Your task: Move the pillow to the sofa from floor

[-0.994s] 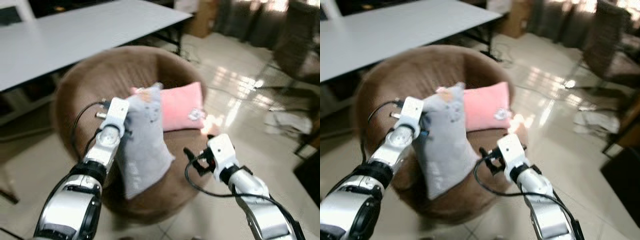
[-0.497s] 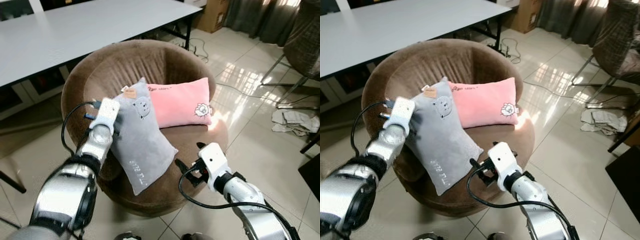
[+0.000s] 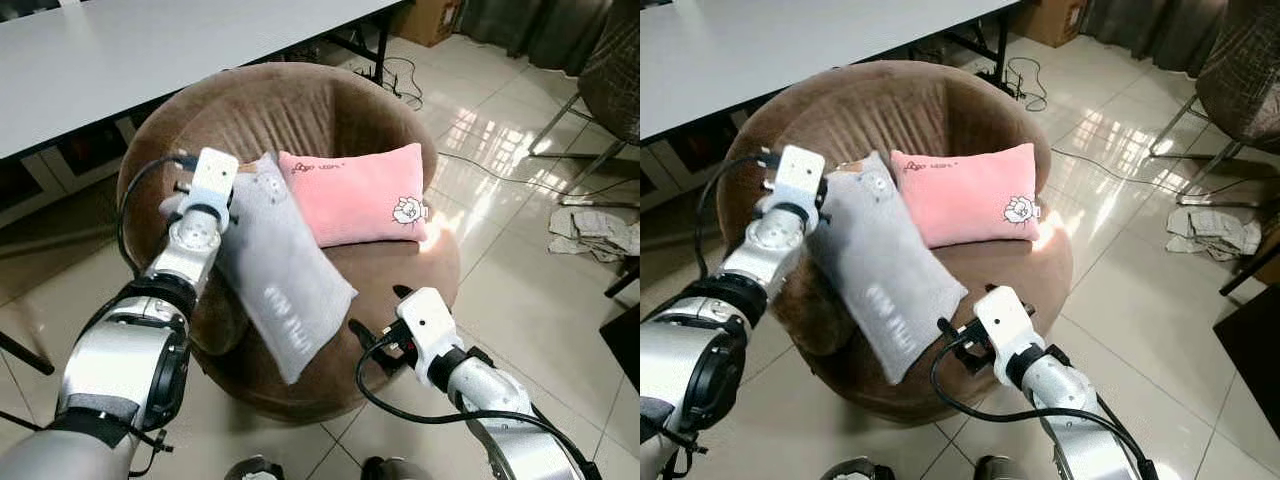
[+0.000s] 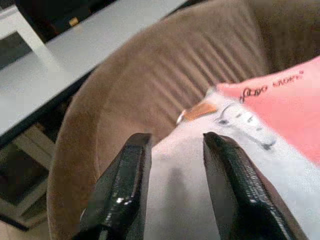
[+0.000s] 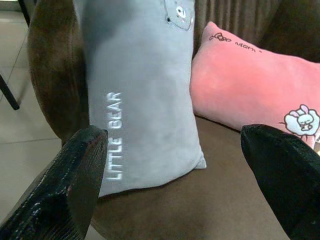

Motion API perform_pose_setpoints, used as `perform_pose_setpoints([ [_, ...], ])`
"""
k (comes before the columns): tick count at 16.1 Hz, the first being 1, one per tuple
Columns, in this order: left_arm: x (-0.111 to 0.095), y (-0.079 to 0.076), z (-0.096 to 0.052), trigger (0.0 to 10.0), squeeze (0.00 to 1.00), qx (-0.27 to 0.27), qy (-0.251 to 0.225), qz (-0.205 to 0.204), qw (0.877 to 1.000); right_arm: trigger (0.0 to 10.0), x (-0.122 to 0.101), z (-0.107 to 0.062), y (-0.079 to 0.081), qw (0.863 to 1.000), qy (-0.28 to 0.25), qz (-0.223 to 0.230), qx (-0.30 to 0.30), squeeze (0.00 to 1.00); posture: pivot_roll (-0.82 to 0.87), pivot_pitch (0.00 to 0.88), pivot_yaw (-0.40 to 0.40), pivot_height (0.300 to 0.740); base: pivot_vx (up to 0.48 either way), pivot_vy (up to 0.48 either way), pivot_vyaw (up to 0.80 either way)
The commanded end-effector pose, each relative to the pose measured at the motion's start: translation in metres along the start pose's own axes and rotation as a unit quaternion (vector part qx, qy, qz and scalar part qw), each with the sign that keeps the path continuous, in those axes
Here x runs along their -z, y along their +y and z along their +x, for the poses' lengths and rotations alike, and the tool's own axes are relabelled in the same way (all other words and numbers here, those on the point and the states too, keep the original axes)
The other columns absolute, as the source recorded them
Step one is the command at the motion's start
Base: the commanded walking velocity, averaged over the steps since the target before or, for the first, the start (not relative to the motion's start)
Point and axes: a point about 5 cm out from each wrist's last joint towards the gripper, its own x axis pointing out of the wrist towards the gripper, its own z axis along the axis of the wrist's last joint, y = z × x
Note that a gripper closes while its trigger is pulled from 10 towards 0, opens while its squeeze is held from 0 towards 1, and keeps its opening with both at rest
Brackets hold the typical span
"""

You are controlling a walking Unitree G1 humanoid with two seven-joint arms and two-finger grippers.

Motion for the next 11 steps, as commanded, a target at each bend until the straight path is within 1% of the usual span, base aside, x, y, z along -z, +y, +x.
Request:
perform_pose_setpoints([
  [1, -0.004, 0.0, 0.0, 10.0, 1.0, 0.007, -0.016, 0.01, 1.0, 10.0, -0.003, 0.0, -0.001, 1.0, -0.001, -0.003, 0.004, 0.0, -0.08, 0.125, 0.019, 0.74, 0.0, 0.0, 0.0],
  [2, -0.005, -0.001, -0.001, 10.0, 1.0, 0.005, -0.035, 0.019, 0.999, 10.0, -0.005, 0.001, -0.002, 1.0, -0.003, -0.003, 0.008, 0.0, -0.08, 0.121, 0.022, 0.74, 0.0, 0.0, 0.0],
  [3, -0.008, -0.001, -0.002, 10.0, 1.0, 0.012, -0.053, -0.023, 0.998, 10.0, -0.005, 0.001, -0.003, 1.0, -0.007, -0.003, 0.018, 0.0, -0.07, 0.108, 0.03, 0.74, 0.0, 0.0, 0.0],
  [4, -0.008, 0.0, -0.003, 10.0, 0.64, 0.013, -0.057, -0.067, 0.996, 10.0, -0.005, 0.001, -0.004, 0.999, -0.007, 0.006, 0.03, 0.0, -0.07, 0.093, 0.038, 0.74, 0.0, 0.0, 0.0],
  [5, -0.005, 0.001, -0.005, 10.0, 0.0, 0.024, -0.066, -0.108, 0.992, 10.0, -0.006, 0.0, -0.006, 0.999, -0.014, 0.019, 0.048, 0.0, -0.07, 0.076, 0.039, 0.74, 0.0, 0.0, 0.0],
  [6, 0.002, -0.001, -0.018, 10.0, 0.0, 0.057, -0.085, -0.137, 0.985, 10.0, -0.008, -0.001, -0.008, 0.997, -0.024, 0.033, 0.071, 0.0, -0.05, 0.056, 0.034, 0.74, 0.0, 0.0, 0.0],
  [7, 0.004, -0.003, -0.025, 10.0, 0.0, 0.075, -0.095, -0.145, 0.982, 10.0, -0.008, -0.001, -0.009, 0.996, -0.026, 0.037, 0.078, 0.0, -0.05, 0.053, 0.033, 0.74, 0.0, 0.0, 0.0],
  [8, 0.014, -0.003, -0.056, 10.0, 0.0, 0.084, -0.122, -0.107, 0.983, 10.0, -0.005, 0.0, -0.012, 0.992, -0.029, 0.064, 0.108, 0.0, -0.04, 0.03, 0.031, 0.74, 0.0, 0.0, 0.0],
  [9, 0.023, -0.005, -0.077, 10.0, 0.0, 0.092, -0.125, -0.099, 0.983, 10.0, -0.002, 0.0, -0.014, 0.987, -0.03, 0.085, 0.134, 0.0, -0.04, 0.019, 0.03, 0.74, 0.0, 0.0, 0.0],
  [10, 0.032, -0.01, -0.095, 10.0, 0.0, 0.1, -0.116, -0.097, 0.983, 10.0, -0.001, 0.001, -0.018, 0.983, -0.035, 0.1, 0.153, 0.0, -0.03, 0.01, 0.029, 0.74, 0.0, 0.0, 0.8],
  [11, 0.036, -0.012, -0.102, 10.0, 0.0, 0.102, -0.113, -0.085, 0.985, 10.0, -0.001, 0.002, -0.019, 0.98, -0.039, 0.108, 0.16, 0.0, -0.03, 0.008, 0.029, 0.74, 0.0, 0.0, 0.8],
])
